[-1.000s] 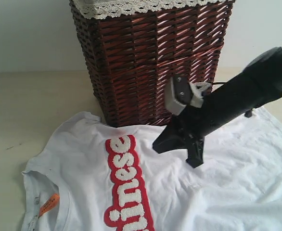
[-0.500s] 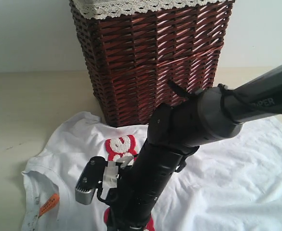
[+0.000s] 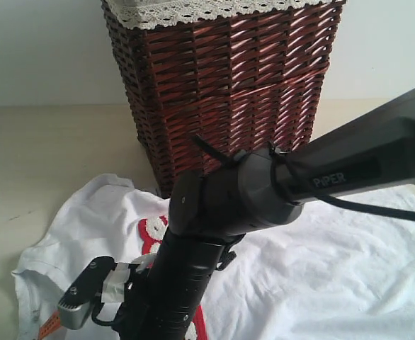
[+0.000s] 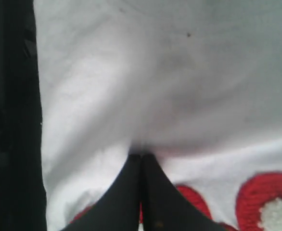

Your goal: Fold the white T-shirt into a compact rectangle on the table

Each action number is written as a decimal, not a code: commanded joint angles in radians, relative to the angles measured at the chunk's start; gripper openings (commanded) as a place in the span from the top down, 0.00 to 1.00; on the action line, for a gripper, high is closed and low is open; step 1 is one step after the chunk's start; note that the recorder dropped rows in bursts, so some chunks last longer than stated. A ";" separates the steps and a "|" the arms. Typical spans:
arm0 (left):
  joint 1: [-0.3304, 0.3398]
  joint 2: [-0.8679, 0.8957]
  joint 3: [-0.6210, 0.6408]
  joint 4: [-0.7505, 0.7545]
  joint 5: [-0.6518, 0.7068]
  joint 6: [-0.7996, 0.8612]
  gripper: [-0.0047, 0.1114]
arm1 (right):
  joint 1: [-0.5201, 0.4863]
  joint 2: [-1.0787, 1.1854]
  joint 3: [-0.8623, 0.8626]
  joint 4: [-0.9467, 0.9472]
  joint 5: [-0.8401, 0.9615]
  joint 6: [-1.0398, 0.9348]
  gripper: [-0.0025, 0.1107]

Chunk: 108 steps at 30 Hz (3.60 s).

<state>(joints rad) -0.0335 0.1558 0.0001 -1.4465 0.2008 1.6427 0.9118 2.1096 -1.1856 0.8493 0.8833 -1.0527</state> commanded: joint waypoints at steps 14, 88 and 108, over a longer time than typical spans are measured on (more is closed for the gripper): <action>0.004 -0.008 0.000 -0.008 -0.001 0.001 0.95 | -0.017 0.022 -0.140 -0.397 -0.216 0.390 0.98; 0.004 -0.008 0.000 -0.008 -0.001 -0.001 0.95 | -0.993 -2.110 1.186 -0.345 -0.661 0.372 0.98; 0.004 -0.008 0.000 -0.008 -0.001 -0.001 0.95 | -0.993 -2.110 1.186 -0.759 -0.606 1.215 0.98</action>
<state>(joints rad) -0.0312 0.1558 0.0001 -1.4465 0.2008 1.6442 -0.0759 0.0070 -0.0043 0.2964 0.2481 -0.1395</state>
